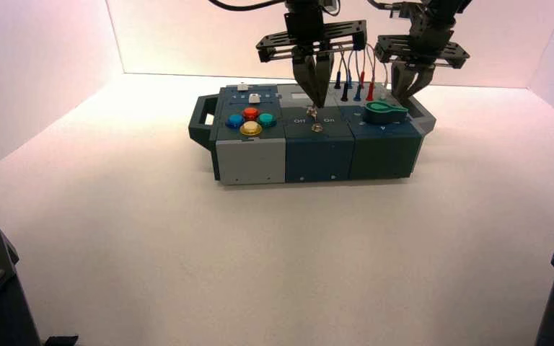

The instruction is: Flip the top switch off with the left gripper.

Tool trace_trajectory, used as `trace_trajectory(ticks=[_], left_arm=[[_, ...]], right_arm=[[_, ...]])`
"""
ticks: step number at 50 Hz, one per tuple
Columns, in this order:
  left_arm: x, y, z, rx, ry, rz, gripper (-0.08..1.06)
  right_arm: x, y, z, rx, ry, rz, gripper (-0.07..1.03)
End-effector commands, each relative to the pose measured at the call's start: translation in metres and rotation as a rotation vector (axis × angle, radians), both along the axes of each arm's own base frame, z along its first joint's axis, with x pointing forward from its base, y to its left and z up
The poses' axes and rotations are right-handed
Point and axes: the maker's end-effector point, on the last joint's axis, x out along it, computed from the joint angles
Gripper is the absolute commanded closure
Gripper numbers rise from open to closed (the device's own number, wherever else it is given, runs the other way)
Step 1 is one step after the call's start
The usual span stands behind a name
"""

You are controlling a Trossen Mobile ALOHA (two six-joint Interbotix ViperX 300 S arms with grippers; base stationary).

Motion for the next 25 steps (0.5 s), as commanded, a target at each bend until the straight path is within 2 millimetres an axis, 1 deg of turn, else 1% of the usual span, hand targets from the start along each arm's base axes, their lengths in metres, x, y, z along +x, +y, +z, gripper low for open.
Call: trace_trajectory(ticks=[1,9,19,25], left_arm=[[0.009,0.002,0.012,-0.016,-0.031,0.017,1.01],[0.013,0.01,0.011,-0.019,-0.046,0.033,1.01],[0.012,0.019,0.008,-0.018,-0.046,0.058,1.01],[0.012,0.023,0.011,-0.024,-0.058,0.068,1.01]], right_arm=[[0.005,0.002,-0.001,0.001,-0.013,-0.001,0.99],[0.006,0.002,-0.001,0.002,-0.015,-0.003,0.99],[0.006,0.001,-0.001,0.002,-0.016,-0.005,0.99],[0.006,0.001,-0.001,0.001,-0.016,-0.003,0.99]])
